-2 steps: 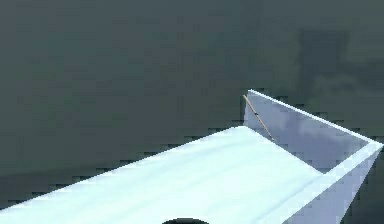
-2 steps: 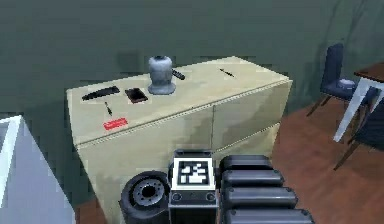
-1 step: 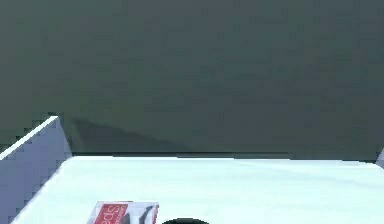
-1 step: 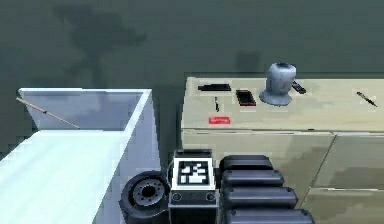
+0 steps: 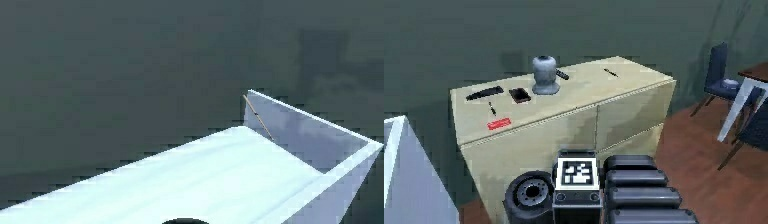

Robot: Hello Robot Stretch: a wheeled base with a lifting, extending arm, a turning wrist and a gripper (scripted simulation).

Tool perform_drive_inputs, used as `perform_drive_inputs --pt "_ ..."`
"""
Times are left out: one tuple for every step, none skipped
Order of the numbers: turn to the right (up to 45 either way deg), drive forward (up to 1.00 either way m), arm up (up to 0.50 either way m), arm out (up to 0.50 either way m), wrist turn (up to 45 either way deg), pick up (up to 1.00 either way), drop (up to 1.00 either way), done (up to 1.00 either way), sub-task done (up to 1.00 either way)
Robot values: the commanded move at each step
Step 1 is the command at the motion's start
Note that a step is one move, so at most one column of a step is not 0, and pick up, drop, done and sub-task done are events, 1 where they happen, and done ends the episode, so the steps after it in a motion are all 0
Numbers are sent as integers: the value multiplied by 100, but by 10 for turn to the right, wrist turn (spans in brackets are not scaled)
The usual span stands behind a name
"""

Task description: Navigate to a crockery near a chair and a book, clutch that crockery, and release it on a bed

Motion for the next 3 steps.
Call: perform_drive_inputs --pt "-450 0 0 0 0 0 0 0 0" --pt "-450 0 0 0 0 0 0 0 0" --pt "-120 0 0 0 0 0 0 0 0"
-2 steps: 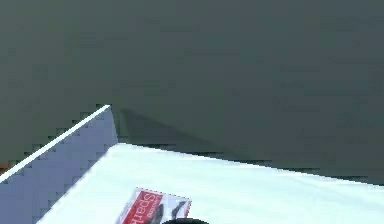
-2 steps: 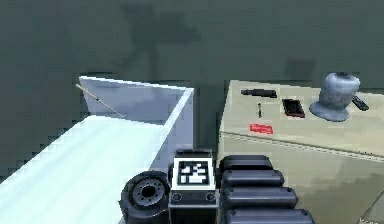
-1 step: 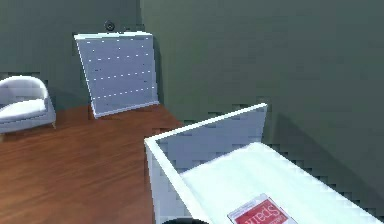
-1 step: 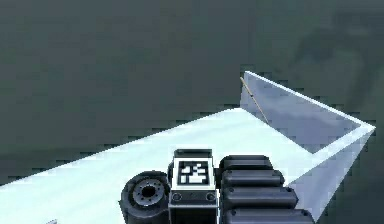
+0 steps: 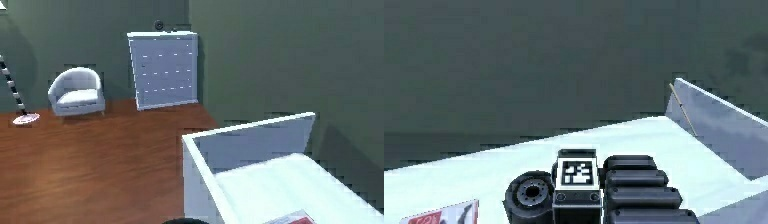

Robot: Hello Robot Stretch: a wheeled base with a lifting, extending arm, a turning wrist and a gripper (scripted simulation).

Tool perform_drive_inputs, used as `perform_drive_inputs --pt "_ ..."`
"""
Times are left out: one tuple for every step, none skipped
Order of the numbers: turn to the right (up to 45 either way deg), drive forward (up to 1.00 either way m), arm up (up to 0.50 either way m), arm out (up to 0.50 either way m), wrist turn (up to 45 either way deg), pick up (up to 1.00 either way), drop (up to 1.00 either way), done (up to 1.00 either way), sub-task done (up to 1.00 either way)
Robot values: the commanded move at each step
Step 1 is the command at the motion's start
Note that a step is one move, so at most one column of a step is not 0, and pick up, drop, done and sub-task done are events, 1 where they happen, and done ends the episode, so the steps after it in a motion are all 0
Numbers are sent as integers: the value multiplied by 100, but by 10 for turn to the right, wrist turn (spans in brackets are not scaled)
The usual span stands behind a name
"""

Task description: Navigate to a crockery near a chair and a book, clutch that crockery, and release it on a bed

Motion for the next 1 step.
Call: perform_drive_inputs --pt "0 5 0 0 0 0 0 0 0"
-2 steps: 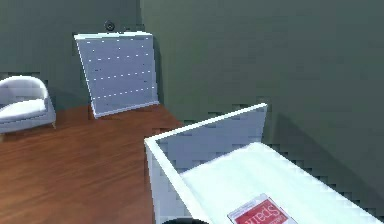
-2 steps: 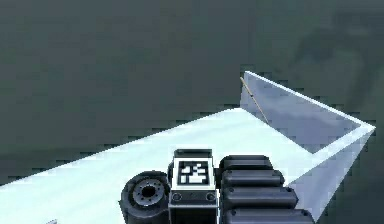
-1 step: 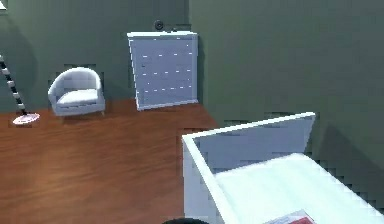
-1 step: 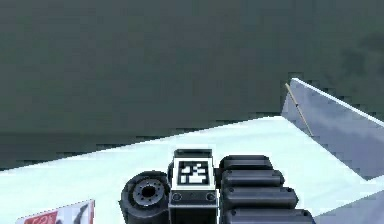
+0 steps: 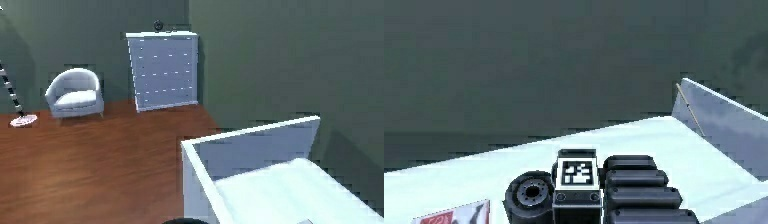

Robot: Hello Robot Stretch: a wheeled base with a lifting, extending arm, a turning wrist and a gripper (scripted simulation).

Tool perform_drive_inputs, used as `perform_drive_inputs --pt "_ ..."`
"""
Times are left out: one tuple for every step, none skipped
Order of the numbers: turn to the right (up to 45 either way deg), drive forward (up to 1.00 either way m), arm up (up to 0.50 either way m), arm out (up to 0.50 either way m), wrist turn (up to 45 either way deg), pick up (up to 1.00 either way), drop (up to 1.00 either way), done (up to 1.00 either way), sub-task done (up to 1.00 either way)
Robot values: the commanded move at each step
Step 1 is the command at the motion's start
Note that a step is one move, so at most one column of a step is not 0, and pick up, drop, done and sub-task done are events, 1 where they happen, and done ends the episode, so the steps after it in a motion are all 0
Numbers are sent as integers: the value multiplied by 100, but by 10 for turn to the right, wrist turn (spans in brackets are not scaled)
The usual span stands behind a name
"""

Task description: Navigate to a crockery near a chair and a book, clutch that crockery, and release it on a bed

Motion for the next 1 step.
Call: perform_drive_inputs --pt "450 0 0 0 0 0 0 0 0"
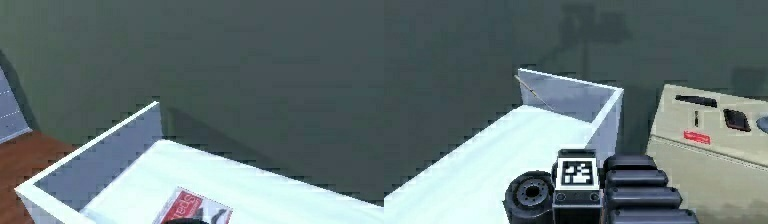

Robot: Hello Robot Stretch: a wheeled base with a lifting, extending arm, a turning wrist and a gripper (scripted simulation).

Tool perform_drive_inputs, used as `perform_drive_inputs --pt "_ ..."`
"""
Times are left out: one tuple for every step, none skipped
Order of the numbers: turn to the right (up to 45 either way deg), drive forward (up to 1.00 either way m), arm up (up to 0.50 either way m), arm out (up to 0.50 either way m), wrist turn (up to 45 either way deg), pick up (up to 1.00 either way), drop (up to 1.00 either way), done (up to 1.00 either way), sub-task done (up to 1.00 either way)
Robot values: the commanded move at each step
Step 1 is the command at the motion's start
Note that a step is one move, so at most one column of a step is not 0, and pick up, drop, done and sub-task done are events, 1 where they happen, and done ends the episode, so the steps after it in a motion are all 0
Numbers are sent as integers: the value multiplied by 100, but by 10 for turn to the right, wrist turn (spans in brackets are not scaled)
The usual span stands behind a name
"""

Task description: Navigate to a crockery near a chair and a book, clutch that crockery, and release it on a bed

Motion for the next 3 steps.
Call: perform_drive_inputs --pt "450 0 0 0 0 0 0 0 0" --pt "450 0 0 0 0 0 0 0 0" --pt "270 0 0 0 0 0 0 0 0"
